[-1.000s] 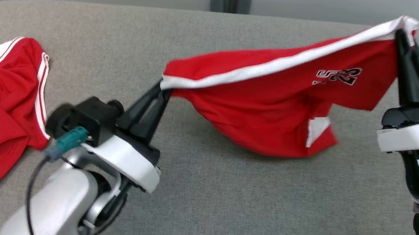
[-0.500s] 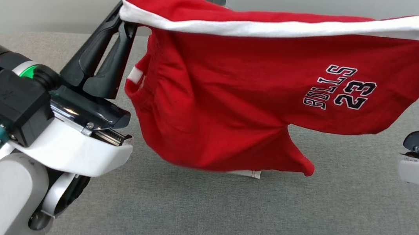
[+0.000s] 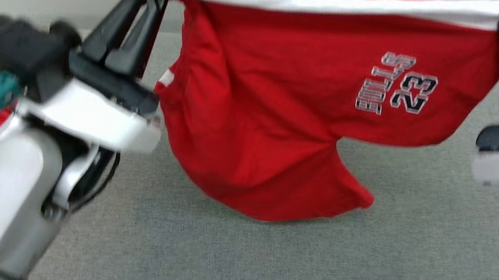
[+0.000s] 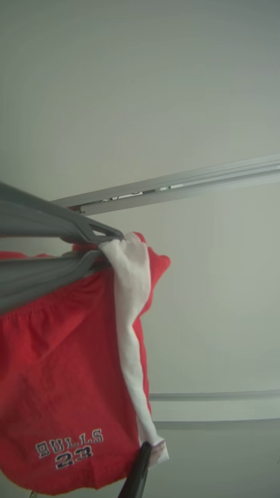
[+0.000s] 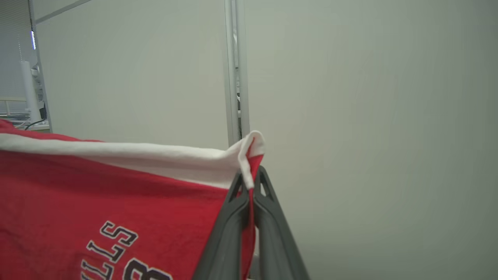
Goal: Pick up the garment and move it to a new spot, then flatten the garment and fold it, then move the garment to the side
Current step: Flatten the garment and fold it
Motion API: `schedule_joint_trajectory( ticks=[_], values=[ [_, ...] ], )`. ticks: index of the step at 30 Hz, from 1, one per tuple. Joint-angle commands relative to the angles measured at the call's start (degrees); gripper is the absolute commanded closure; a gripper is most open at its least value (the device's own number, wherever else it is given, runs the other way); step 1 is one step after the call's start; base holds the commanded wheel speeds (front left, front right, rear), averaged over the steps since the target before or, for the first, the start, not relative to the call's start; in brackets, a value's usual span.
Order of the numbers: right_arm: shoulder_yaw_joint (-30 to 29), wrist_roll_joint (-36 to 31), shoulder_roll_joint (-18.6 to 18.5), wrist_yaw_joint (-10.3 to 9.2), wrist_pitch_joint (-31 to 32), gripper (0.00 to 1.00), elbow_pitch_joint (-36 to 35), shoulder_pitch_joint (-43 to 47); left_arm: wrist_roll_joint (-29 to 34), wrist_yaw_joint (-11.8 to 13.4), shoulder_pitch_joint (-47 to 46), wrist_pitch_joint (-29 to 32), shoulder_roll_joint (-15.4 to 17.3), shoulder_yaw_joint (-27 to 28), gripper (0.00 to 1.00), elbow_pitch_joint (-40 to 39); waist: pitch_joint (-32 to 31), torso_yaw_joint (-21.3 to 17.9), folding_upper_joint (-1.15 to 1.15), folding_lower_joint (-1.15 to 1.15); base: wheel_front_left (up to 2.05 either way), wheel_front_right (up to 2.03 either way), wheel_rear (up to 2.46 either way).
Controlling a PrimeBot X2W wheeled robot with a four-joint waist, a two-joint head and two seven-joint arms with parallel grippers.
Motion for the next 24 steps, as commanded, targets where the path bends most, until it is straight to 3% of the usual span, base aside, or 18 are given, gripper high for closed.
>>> schedule_joint_trajectory(
  ticks=[1, 11, 12, 16, 24],
  values=[
    [0.1, 0.5, -0.6, 0.01, 0.2, 1.00, 1.4, -1.6, -0.7, -0.8, -2.1, -0.3, -0.3, 0.2, 1.00, 1.6, 0.8, 0.5, 0.00, 0.00, 0.00, 0.00, 0.00],
    [2.4, 2.2, -2.9, -0.01, -1.5, 1.00, 26.7, -26.7, -3.2, -9.8, -25.5, -5.1, -8.8, -0.6, 1.00, 35.3, 5.3, 2.6, 0.00, 0.00, 0.00, 0.00, 0.00],
    [2.3, 2.0, -2.5, -0.01, -3.1, 1.00, 32.4, -32.3, -3.0, -11.1, -30.1, -6.8, -10.2, -0.6, 1.00, 42.4, 5.9, 2.6, 0.00, 0.00, 0.00, 0.00, 0.00],
    [2.5, -0.5, -1.4, -0.08, -8.7, 1.00, 43.5, -42.0, -1.9, -14.0, -37.9, -11.2, -12.3, -1.2, 1.00, 55.1, 7.2, 2.3, 0.00, 0.00, 0.00, 0.00, 0.00],
    [7.7, -0.7, 2.3, -0.07, -16.4, 1.00, 59.7, -49.3, -1.2, -17.7, -43.2, -17.5, -15.5, -3.7, 1.00, 72.0, 10.3, 2.0, 0.00, 0.00, 0.00, 0.00, 0.00]
  ],
)
